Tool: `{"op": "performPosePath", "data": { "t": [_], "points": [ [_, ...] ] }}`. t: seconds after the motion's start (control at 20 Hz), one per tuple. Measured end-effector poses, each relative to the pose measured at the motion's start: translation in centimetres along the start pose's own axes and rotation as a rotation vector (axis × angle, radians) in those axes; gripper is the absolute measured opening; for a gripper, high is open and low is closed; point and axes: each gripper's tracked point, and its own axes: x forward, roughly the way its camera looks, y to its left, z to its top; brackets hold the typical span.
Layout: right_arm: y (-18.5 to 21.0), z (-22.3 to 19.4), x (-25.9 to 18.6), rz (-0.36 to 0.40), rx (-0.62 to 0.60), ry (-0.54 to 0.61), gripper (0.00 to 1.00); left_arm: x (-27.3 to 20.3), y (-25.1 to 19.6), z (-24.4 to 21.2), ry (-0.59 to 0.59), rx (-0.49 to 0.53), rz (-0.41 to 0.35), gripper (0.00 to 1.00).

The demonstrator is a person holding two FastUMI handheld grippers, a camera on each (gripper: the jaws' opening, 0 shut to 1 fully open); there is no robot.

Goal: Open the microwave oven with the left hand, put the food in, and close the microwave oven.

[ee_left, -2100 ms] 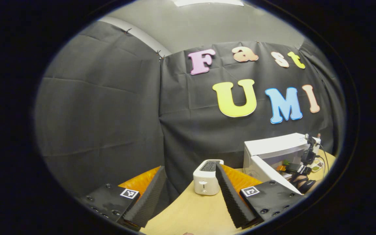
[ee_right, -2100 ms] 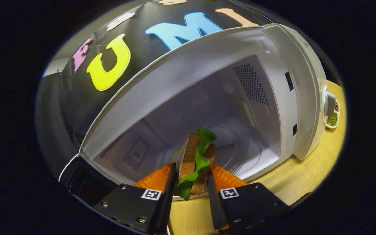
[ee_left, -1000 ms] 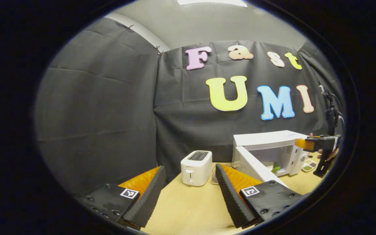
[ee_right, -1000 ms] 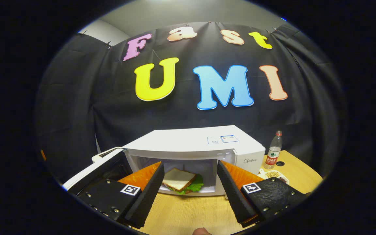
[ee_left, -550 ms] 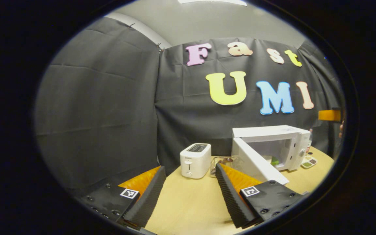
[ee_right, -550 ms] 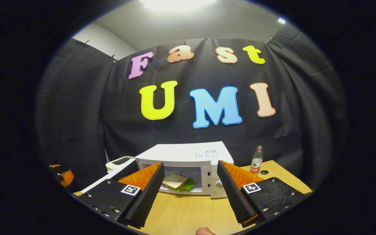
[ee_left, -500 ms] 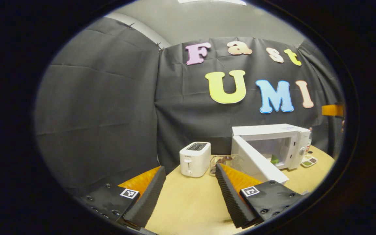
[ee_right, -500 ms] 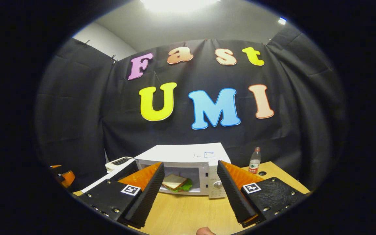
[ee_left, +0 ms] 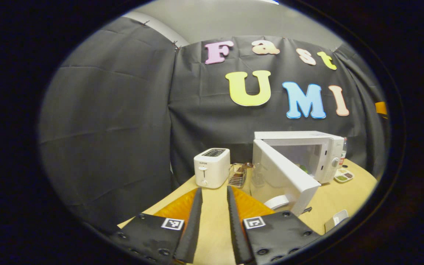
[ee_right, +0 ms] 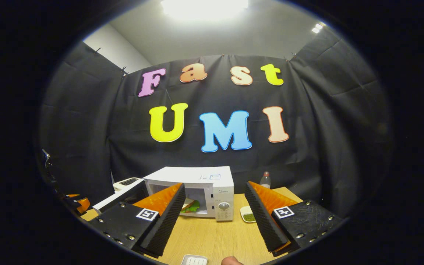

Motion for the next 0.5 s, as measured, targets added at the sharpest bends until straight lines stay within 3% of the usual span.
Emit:
{"op": "performPosePath", "data": {
  "t": [0.05, 0.1, 0.15, 0.25, 0.3, 0.35, 0.4, 0.5],
  "points": [
    [-0.2, 0.0, -0.1, -0.005, 0.000, -0.002, 0.98, 0.1, -0.2, -0.2, 0.006, 0.004, 0.001, 0.40],
    [-0.4, 0.1, -0.2, -0.010, -0.003, -0.004, 0.98, 0.3, -0.8, -0.4, 0.013, 0.002, -0.017, 0.23],
    [-0.6, 0.1, -0.4, -0.014, -0.005, -0.004, 0.98, 0.3, -1.6, -0.6, 0.030, 0.000, -0.041, 0.17],
    [-0.9, 0.3, -0.4, -0.021, -0.005, -0.008, 0.98, 0.6, -3.5, -0.8, 0.040, 0.012, -0.087, 0.14],
    [-1.0, 0.4, -0.3, -0.025, -0.005, -0.010, 0.98, 0.6, -4.3, -0.6, 0.038, 0.019, -0.111, 0.22],
    [-1.2, 0.5, -0.2, -0.029, -0.004, -0.012, 0.98, 0.4, -5.1, -0.6, 0.034, 0.030, -0.126, 0.15],
    [-1.2, 0.8, -0.2, -0.031, -0.002, -0.014, 0.98, 0.5, -5.7, -0.3, 0.026, 0.041, -0.142, 0.20],
    [-1.2, 1.1, -0.3, -0.036, -0.003, -0.019, 0.98, 0.5, -7.2, 0.4, 0.023, 0.036, -0.186, 0.11]
  ]
}}
